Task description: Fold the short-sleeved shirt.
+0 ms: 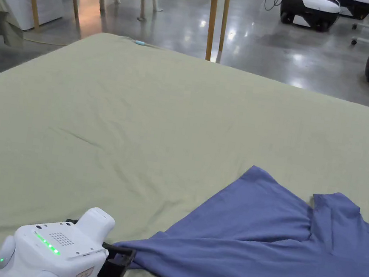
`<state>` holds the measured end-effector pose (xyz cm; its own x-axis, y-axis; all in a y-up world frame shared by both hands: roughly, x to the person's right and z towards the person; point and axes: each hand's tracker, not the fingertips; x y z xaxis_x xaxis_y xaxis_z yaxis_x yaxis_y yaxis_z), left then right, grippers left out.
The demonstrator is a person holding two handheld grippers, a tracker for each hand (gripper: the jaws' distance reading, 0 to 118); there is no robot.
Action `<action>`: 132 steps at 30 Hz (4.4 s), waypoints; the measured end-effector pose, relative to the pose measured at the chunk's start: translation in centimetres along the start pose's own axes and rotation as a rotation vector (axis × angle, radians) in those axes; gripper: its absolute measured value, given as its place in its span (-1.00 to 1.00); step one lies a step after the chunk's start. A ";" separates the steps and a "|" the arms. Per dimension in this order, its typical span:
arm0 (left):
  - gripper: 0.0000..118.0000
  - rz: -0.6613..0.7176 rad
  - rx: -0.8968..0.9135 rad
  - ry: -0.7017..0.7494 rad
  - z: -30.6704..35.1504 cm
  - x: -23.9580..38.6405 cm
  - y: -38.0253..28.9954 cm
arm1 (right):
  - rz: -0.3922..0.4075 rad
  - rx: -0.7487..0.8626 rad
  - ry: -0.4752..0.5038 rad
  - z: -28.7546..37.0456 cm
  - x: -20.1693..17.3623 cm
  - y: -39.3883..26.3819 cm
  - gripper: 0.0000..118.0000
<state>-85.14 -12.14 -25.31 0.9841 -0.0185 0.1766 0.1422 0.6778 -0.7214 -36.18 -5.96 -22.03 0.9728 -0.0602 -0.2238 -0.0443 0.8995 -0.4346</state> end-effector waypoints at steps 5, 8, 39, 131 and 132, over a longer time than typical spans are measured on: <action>-0.09 -0.033 -0.060 -0.025 -0.5 1.3 -0.1 | -0.027 -0.013 -0.020 -0.9 0.7 0.3 -0.99; -0.96 0.031 0.037 -0.056 1.1 1.7 0.1 | -0.027 -0.021 -0.032 -1.3 1.4 0.8 -0.99; -0.96 0.112 -0.002 -0.068 3.4 5.4 3.2 | -0.002 -0.572 -0.198 -26.7 14.9 8.3 -0.69; 0.98 0.217 0.290 0.124 16.2 12.5 -5.1 | -0.156 -0.032 -0.176 11.1 9.3 -5.6 0.35; 0.98 0.209 0.295 0.116 16.3 13.1 -5.4 | -0.172 -0.027 -0.170 11.2 8.6 -6.2 0.35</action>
<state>-74.74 -4.08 -8.21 0.9966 0.0709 -0.0427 -0.0827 0.8578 -0.5074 -24.94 -7.25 -11.47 0.9907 -0.1360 0.0042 0.1215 0.8705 -0.4770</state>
